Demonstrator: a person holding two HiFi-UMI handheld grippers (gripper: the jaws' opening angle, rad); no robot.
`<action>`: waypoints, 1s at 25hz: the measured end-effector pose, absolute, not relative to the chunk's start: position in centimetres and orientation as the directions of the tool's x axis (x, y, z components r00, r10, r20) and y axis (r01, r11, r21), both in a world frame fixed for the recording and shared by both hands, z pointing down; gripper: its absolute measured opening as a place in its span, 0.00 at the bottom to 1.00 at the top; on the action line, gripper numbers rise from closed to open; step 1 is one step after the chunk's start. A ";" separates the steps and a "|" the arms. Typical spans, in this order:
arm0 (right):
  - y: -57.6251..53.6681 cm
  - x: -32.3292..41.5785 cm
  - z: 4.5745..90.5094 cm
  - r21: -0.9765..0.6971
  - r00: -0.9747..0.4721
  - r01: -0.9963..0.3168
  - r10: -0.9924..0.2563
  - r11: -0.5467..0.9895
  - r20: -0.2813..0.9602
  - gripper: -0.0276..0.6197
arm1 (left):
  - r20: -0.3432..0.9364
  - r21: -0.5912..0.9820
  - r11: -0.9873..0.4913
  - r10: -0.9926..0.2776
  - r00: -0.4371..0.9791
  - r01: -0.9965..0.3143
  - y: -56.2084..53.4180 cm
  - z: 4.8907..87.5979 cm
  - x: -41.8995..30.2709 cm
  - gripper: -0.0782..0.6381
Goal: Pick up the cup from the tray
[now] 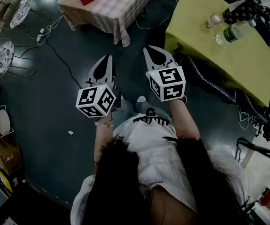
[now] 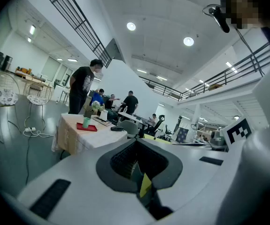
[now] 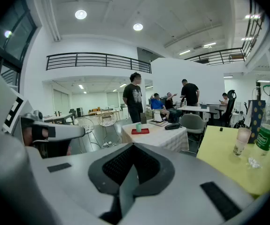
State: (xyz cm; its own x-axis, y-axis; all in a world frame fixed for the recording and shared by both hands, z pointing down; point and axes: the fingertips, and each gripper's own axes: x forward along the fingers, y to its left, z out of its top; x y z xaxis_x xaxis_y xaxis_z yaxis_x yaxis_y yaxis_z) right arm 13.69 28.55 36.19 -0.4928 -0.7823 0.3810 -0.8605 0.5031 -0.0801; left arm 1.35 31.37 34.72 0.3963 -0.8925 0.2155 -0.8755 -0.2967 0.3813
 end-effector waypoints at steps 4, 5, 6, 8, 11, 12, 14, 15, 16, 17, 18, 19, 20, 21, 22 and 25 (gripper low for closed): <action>28.7 13.9 36.3 -0.090 -0.504 -0.855 -0.776 0.511 0.380 0.06 | 0.222 0.384 -0.294 -0.891 0.397 -0.875 31.5 34.9 1.8 0.12; 28.6 14.0 36.3 -0.087 -0.504 -0.854 -0.775 0.513 0.381 0.06 | 0.221 0.384 -0.294 -0.891 0.396 -0.875 31.5 34.9 1.9 0.12; 28.6 14.1 36.3 -0.084 -0.504 -0.854 -0.775 0.514 0.381 0.06 | 0.219 0.383 -0.294 -0.892 0.396 -0.876 31.5 34.8 2.0 0.12; 28.5 14.2 36.4 -0.082 -0.508 -0.851 -0.773 0.519 0.380 0.06 | 0.218 0.382 -0.292 -0.894 0.392 -0.877 31.4 34.8 2.1 0.12; 28.5 14.1 36.1 -0.104 -0.538 -0.835 -0.763 0.540 0.359 0.06 | 0.218 0.383 -0.284 -0.897 0.385 -0.879 31.3 35.0 2.3 0.12; 28.5 14.2 36.0 -0.119 -0.549 -0.830 -0.761 0.545 0.345 0.06 | 0.220 0.384 -0.283 -0.897 0.384 -0.879 31.2 35.0 2.4 0.12; 28.2 14.4 35.5 -0.138 -0.562 -0.824 -0.763 0.549 0.320 0.07 | 0.222 0.385 -0.281 -0.896 0.384 -0.879 31.1 35.2 2.8 0.12; 28.1 14.4 35.3 -0.140 -0.570 -0.819 -0.761 0.556 0.309 0.08 | 0.223 0.385 -0.281 -0.896 0.384 -0.879 31.0 35.2 2.9 0.12; 28.0 14.3 35.0 -0.142 -0.583 -0.810 -0.757 0.568 0.295 0.10 | 0.222 0.385 -0.281 -0.897 0.383 -0.879 30.9 35.2 2.9 0.12; 27.9 14.1 34.6 -0.148 -0.601 -0.797 -0.749 0.585 0.278 0.17 | 0.221 0.384 -0.280 -0.897 0.383 -0.880 30.7 35.1 3.0 0.12; 27.8 13.8 34.3 -0.157 -0.620 -0.783 -0.740 0.601 0.261 0.30 | 0.220 0.383 -0.281 -0.897 0.383 -0.880 30.5 35.1 3.0 0.12; 27.6 13.6 34.1 -0.165 -0.634 -0.773 -0.734 0.613 0.243 0.40 | 0.220 0.381 -0.283 -0.897 0.383 -0.880 30.2 35.1 3.0 0.12; 27.4 13.5 33.9 -0.168 -0.640 -0.768 -0.734 0.618 0.228 0.44 | 0.220 0.379 -0.284 -0.897 0.384 -0.881 29.9 35.1 3.0 0.12; 27.0 13.4 33.8 -0.167 -0.640 -0.768 -0.737 0.618 0.216 0.47 | 0.220 0.376 -0.286 -0.897 0.384 -0.881 29.6 35.1 2.9 0.12; 26.6 13.3 33.8 -0.165 -0.637 -0.771 -0.741 0.616 0.210 0.48 | 0.219 0.375 -0.286 -0.897 0.384 -0.882 29.2 35.1 2.7 0.12; 24.8 12.6 34.1 -0.162 -0.633 -0.774 -0.742 0.612 0.221 0.49 | 0.220 0.375 -0.281 -0.899 0.379 -0.884 27.2 35.4 2.0 0.12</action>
State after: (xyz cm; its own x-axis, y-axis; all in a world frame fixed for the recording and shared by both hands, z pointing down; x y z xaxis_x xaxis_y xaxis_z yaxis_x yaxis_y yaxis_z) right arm 12.62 24.76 34.11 -0.6330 -0.7420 0.2208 -0.7740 0.6122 -0.1617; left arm 1.97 27.23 35.38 0.3791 -0.8987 0.2204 -0.8836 -0.2808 0.3747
